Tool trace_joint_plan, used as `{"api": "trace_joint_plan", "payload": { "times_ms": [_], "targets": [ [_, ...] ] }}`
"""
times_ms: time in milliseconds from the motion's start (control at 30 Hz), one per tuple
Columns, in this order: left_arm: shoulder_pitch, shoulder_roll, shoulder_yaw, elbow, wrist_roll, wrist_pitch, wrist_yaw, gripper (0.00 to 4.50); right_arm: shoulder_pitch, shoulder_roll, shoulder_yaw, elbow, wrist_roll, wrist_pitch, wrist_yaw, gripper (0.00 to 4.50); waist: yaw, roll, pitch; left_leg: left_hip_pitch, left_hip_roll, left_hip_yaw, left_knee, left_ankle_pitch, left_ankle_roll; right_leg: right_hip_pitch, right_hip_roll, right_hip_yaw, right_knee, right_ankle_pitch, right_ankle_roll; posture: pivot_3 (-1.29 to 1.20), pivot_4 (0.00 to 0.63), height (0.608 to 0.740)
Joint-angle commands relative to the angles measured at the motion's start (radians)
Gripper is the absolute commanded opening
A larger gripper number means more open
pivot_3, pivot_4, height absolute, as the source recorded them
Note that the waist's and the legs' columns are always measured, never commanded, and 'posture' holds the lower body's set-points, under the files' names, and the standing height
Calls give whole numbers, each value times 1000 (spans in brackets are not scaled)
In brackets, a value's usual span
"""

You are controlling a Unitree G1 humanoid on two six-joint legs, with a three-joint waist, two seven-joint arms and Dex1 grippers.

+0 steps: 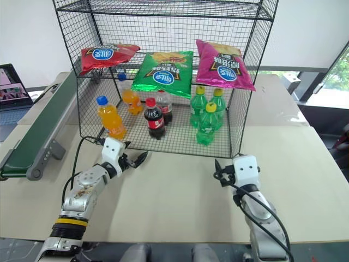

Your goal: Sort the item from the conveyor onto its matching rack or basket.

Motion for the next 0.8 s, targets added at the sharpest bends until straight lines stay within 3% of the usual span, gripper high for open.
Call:
{"api": "trace_joint_plan", "payload": {
  "times_ms": [33,200,800],
  "targets": [
    [9,14,31,-65,-54,35,-37,4500,2,-19,-12,-56,16,-21,24,4450,0,0,0,0,0,0,0,0,0,0,0,0,0,0,0,0,150,740],
    [41,32,108,-154,-159,70,-75,4500,22,-41,7,-141,44,-1,73,4450,-2,0,0,0,0,0,0,0,0,0,0,0,1,0,0,0,150,740],
    [51,17,95,-231,-155,80,-37,4500,-20,-36,-1,-153,65,-7,75,4450,1,0,0,0,0,0,3,0,0,1,0,0,1,0,0,0,150,740]
  ]
}}
